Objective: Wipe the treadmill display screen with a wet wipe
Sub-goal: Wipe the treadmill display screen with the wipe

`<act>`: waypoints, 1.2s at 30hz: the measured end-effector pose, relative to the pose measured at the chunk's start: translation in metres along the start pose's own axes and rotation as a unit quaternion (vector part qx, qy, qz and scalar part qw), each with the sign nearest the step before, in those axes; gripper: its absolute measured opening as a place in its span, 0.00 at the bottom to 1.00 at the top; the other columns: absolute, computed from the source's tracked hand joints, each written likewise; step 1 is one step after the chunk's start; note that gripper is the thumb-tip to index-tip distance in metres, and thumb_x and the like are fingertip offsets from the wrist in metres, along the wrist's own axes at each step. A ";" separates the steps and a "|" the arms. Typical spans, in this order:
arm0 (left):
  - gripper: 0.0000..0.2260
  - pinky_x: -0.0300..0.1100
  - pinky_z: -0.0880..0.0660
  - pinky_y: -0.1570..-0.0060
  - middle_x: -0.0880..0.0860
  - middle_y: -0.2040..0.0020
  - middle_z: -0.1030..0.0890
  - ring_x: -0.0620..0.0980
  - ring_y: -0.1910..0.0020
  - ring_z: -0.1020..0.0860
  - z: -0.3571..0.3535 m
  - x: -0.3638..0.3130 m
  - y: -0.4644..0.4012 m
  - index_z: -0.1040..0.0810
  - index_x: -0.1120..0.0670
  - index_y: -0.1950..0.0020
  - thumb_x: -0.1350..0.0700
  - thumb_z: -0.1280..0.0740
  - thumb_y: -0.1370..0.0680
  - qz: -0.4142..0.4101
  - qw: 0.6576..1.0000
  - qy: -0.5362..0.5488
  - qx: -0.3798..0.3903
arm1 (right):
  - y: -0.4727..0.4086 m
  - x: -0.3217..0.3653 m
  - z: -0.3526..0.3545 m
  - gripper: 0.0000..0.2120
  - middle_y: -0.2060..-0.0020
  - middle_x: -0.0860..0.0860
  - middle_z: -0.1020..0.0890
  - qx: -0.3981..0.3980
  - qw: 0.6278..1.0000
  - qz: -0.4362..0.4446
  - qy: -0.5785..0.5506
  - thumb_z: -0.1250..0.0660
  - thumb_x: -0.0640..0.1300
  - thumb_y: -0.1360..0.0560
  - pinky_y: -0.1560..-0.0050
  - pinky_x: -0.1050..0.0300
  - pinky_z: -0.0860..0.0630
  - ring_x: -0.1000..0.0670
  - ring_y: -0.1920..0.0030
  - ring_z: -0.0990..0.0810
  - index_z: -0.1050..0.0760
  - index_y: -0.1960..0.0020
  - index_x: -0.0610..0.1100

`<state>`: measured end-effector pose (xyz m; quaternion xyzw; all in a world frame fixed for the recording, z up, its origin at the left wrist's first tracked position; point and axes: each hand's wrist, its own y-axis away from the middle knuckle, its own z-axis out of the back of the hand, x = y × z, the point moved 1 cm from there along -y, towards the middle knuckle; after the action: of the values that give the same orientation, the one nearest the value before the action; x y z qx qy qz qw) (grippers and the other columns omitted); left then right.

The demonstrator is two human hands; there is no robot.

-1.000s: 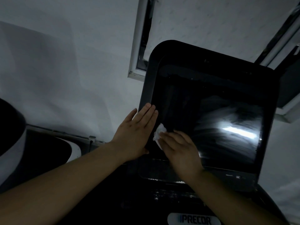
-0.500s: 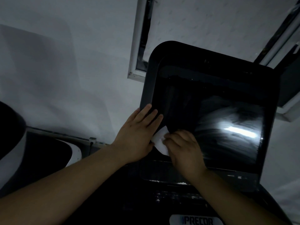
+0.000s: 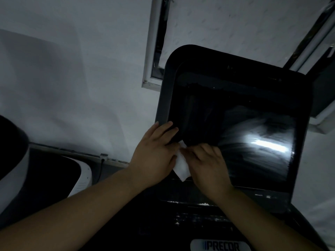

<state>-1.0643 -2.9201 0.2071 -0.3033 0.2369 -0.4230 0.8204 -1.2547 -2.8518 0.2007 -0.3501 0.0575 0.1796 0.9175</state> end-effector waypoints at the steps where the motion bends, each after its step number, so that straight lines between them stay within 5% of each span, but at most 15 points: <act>1: 0.12 0.58 0.39 0.24 0.57 0.31 0.22 0.58 0.25 0.31 -0.003 0.000 0.001 0.14 0.54 0.50 0.53 0.36 0.23 -0.001 1.000 -0.005 0.000 | 0.000 -0.002 0.000 0.19 0.52 0.48 0.17 0.006 1.000 -0.002 0.005 0.26 0.42 0.29 0.52 0.49 0.27 0.44 0.52 0.21 0.18 0.39 0.43; 7: 0.11 0.59 0.38 0.25 0.56 0.35 0.19 0.57 0.28 0.28 -0.011 -0.004 0.002 0.13 0.53 0.54 0.48 0.31 0.24 0.016 1.000 -0.012 -0.013 | -0.002 -0.005 0.006 0.05 0.61 0.49 0.20 -0.004 1.000 -0.030 -0.002 0.25 0.37 0.31 0.56 0.53 0.33 0.46 0.58 0.24 0.20 0.59 0.44; 12: 0.22 0.58 0.32 0.30 0.56 0.34 0.22 0.57 0.34 0.25 0.002 -0.019 -0.007 0.20 0.53 0.33 0.45 0.28 0.24 0.036 0.997 0.034 -0.056 | -0.016 -0.009 0.039 0.04 0.58 0.51 0.21 -0.002 0.991 -0.123 -0.056 0.30 0.45 0.26 0.56 0.51 0.31 0.47 0.55 0.25 0.21 0.56 0.45; 18: 0.24 0.36 0.25 0.54 0.43 0.52 0.18 0.40 0.53 0.22 0.020 -0.034 -0.024 0.30 0.45 0.30 0.45 0.27 0.24 0.258 0.938 0.232 -0.003 | -0.029 -0.018 0.071 0.04 0.62 0.58 0.22 0.060 0.946 -0.242 -0.205 0.28 0.47 0.25 0.62 0.61 0.30 0.57 0.63 0.25 0.23 0.54 0.51; 21: 0.21 0.34 0.24 0.54 0.48 0.60 0.17 0.41 0.56 0.19 0.020 -0.032 -0.032 0.27 0.45 0.33 0.57 0.27 0.24 0.295 0.886 0.357 0.011 | -0.026 -0.023 0.069 0.06 0.60 0.54 0.18 0.081 0.870 -0.355 -0.332 0.26 0.48 0.27 0.57 0.59 0.24 0.56 0.59 0.20 0.23 0.54 0.54; 25: 0.19 0.44 0.20 0.47 0.58 0.58 0.16 0.52 0.53 0.17 0.023 -0.035 -0.036 0.23 0.44 0.37 0.64 0.30 0.22 0.310 0.813 0.493 0.015 | -0.020 -0.021 0.063 0.10 0.58 0.49 0.18 0.029 0.694 -0.499 -0.518 0.24 0.47 0.31 0.55 0.50 0.21 0.49 0.55 0.19 0.22 0.53 0.54; 29: 0.14 0.39 0.21 0.48 0.58 0.57 0.17 0.52 0.54 0.17 0.024 -0.034 -0.037 0.18 0.51 0.40 0.66 0.32 0.21 0.271 0.820 0.504 0.028 | -0.020 -0.017 0.066 0.13 0.53 0.46 0.17 -0.013 0.541 -0.561 -0.627 0.28 0.33 0.26 0.63 0.56 0.21 0.47 0.55 0.18 0.23 0.46 0.46; 31: 0.12 0.40 0.21 0.46 0.54 0.55 0.16 0.49 0.52 0.17 0.025 -0.034 -0.037 0.16 0.51 0.41 0.62 0.29 0.22 0.267 0.814 0.514 0.053 | -0.021 -0.018 0.069 0.13 0.56 0.47 0.16 -0.046 0.544 -0.552 -0.630 0.30 0.31 0.26 0.64 0.57 0.21 0.49 0.58 0.16 0.23 0.46 0.46; 36: 0.17 0.40 0.23 0.39 0.46 0.46 0.15 0.41 0.47 0.18 0.022 -0.031 -0.039 0.17 0.46 0.38 0.59 0.24 0.26 0.245 0.872 0.412 0.095 | -0.023 -0.014 0.083 0.16 0.56 0.47 0.15 -0.042 0.657 -0.455 -0.599 0.31 0.31 0.25 0.59 0.59 0.20 0.51 0.56 0.15 0.22 0.43 0.49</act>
<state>-1.0879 -2.9054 0.2534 0.0454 0.5790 -0.3156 0.7503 -1.2610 -2.8171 0.2803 -0.1874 -0.6790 -0.0877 0.7044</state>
